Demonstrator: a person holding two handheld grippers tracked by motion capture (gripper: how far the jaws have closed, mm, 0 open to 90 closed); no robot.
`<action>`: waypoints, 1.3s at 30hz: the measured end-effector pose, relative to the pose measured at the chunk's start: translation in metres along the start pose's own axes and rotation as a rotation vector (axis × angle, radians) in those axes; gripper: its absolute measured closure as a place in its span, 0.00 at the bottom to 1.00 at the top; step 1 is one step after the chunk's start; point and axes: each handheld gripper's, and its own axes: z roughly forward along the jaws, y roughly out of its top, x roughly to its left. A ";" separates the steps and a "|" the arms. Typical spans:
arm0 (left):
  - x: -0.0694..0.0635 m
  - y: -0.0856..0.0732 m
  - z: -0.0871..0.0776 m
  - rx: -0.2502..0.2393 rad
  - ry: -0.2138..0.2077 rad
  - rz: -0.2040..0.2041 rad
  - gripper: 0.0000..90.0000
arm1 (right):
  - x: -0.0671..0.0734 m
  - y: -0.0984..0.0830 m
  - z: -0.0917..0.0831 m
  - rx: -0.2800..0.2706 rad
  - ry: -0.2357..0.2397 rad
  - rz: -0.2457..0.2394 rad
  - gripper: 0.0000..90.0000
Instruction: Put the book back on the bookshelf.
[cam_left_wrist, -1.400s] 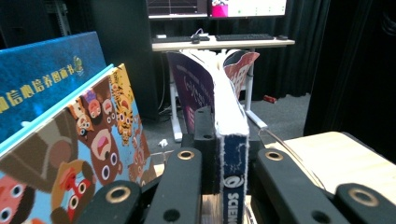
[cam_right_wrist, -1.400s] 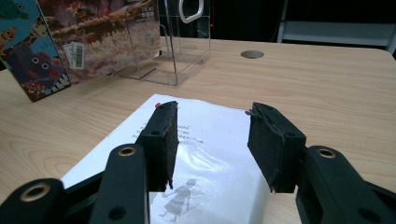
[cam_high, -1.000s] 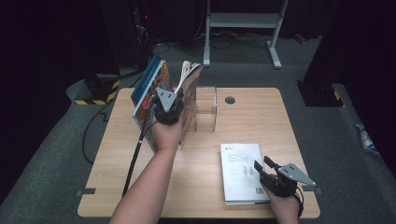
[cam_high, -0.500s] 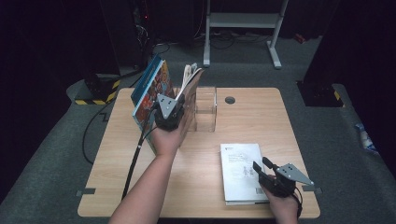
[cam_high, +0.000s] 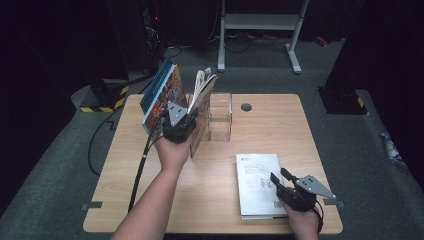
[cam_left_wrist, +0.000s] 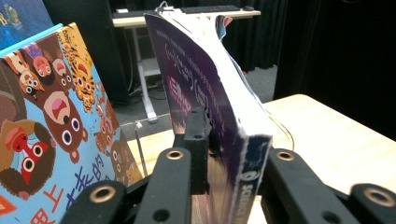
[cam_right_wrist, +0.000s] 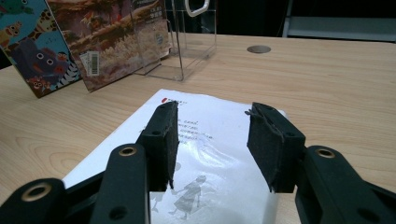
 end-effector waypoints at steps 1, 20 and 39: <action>0.000 0.001 0.000 0.009 0.001 0.003 0.89 | 0.000 0.000 0.000 -0.002 -0.002 0.001 0.58; 0.005 0.011 0.006 0.013 0.057 -0.038 0.94 | 0.000 0.001 -0.001 -0.009 0.001 0.002 0.59; 0.007 0.021 0.025 -0.021 0.115 -0.046 0.94 | -0.003 0.001 -0.002 -0.013 -0.003 0.008 0.59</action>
